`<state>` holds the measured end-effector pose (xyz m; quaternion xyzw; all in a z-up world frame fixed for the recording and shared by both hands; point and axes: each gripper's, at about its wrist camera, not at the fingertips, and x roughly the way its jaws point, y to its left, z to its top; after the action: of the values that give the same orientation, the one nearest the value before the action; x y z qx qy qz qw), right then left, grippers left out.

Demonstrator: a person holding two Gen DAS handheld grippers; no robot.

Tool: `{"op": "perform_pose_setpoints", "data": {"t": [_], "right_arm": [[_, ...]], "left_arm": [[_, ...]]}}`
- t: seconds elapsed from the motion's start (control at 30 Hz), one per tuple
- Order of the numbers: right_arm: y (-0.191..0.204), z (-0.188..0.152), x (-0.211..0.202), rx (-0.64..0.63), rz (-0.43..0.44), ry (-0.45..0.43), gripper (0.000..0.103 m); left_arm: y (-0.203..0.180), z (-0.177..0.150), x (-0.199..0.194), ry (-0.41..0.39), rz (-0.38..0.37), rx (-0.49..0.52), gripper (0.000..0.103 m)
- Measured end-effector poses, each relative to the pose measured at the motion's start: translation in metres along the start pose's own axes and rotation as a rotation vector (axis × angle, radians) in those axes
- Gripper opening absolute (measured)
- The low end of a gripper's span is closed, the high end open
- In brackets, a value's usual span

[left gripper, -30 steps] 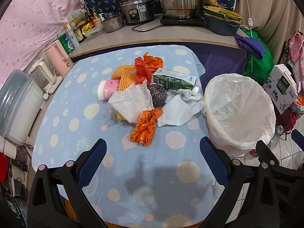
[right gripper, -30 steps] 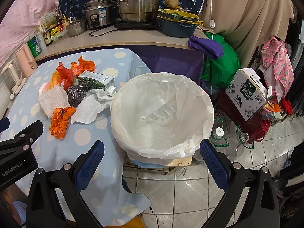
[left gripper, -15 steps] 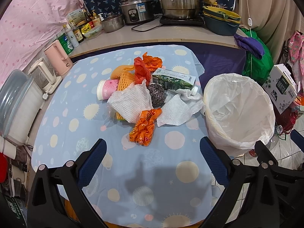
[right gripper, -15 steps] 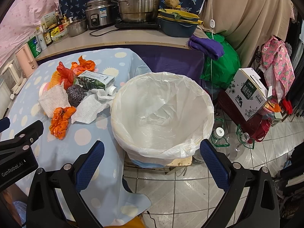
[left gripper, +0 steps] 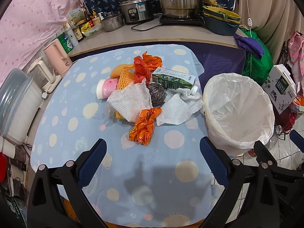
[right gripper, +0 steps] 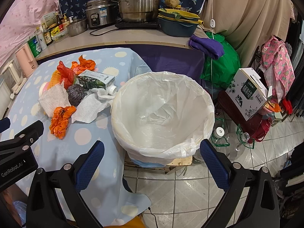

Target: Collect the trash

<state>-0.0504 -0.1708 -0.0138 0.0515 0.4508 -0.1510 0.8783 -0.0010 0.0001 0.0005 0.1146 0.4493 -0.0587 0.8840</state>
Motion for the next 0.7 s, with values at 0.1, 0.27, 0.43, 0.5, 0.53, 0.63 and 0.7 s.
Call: {"op": "perform_pose_setpoints", "data": {"t": [0.1,0.27,0.43,0.5,0.53,0.63,0.7], "right_arm": [[0.0001,-0.0005,0.0008,0.0,-0.001,-0.001,0.096],[0.0005,-0.0007,0.0003,0.0,-0.001,-0.002,0.096],[-0.0004,-0.0011,0.0003,-0.001,-0.001,-0.002,0.096],[-0.0007,-0.0015,0.0005,0.0,-0.002,-0.003,0.096],[-0.0009,-0.0016,0.0008,0.0,-0.002,-0.003,0.096],[-0.0002,-0.0009,0.0001,0.002,-0.003,-0.003,0.096],[-0.0007,-0.0012,-0.0008,0.002,-0.002,-0.003,0.096]], "left_arm": [[0.0001,0.0001,0.0005,-0.001,-0.001,-0.001,0.094],[0.0002,0.0001,0.0003,-0.001,-0.001,-0.001,0.094],[-0.0009,0.0032,-0.0037,0.0,-0.002,-0.001,0.094],[-0.0015,0.0041,-0.0046,-0.001,-0.001,-0.001,0.094],[-0.001,0.0032,-0.0036,0.0,-0.003,-0.001,0.094],[-0.0029,0.0038,-0.0047,-0.001,-0.003,0.0,0.094],[-0.0042,0.0039,-0.0047,0.0,-0.003,-0.001,0.094]]}}
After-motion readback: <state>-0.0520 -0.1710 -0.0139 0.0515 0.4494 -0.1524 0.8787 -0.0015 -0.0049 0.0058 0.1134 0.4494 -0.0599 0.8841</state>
